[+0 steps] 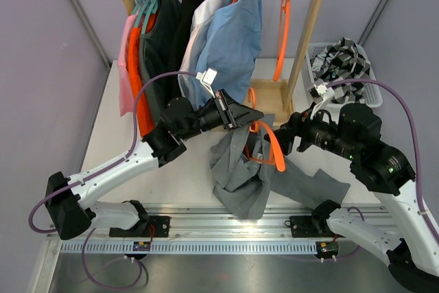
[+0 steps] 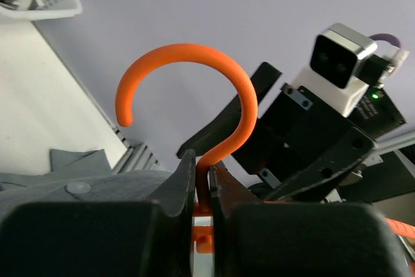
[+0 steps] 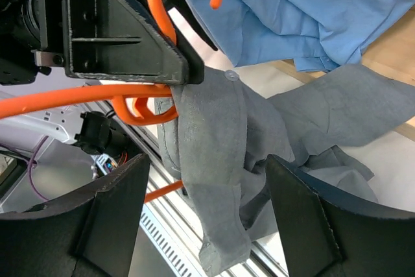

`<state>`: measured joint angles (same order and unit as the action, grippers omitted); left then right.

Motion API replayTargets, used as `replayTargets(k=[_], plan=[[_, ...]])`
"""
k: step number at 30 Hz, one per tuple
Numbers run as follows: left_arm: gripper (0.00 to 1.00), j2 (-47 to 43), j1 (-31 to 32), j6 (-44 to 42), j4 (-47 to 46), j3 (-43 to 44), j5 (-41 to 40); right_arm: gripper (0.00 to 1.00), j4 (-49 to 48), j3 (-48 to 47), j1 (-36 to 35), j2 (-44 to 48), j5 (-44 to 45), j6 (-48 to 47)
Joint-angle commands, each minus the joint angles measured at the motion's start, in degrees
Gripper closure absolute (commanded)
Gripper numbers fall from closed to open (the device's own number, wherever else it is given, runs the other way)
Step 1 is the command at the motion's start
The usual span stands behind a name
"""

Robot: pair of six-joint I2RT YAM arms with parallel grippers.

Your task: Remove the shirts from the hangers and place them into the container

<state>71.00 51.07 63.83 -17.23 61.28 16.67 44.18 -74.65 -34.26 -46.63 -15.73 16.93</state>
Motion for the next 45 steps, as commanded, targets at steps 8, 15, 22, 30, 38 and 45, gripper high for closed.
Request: replayTargets(k=[8,15,22,30,38,45], plan=[[0.71,-0.9,0.2,4.5,-7.9,-0.5,4.2,0.25,-4.1,0.1,0.2,-0.2,-2.1,0.6],[1.00,-0.9,0.2,4.3,-6.8,0.0,4.7,0.31,-4.2,0.4,0.2,-0.7,-1.6,0.7],[1.00,0.0,1.0,-7.7,5.2,5.0,-0.7,0.26,1.4,-2.8,0.2,-0.7,8.4,-0.8],[1.00,2.9,5.6,-33.1,23.5,15.9,-12.9,0.11,15.5,-17.4,0.2,-2.5,34.3,-5.1],[1.00,5.4,7.0,-47.3,29.7,19.4,-21.3,0.11,17.7,-21.7,0.2,-3.2,24.2,-5.0],[1.00,10.6,7.1,-50.9,30.8,24.9,-19.9,0.17,16.8,-19.5,0.2,-3.9,2.2,-1.8]])
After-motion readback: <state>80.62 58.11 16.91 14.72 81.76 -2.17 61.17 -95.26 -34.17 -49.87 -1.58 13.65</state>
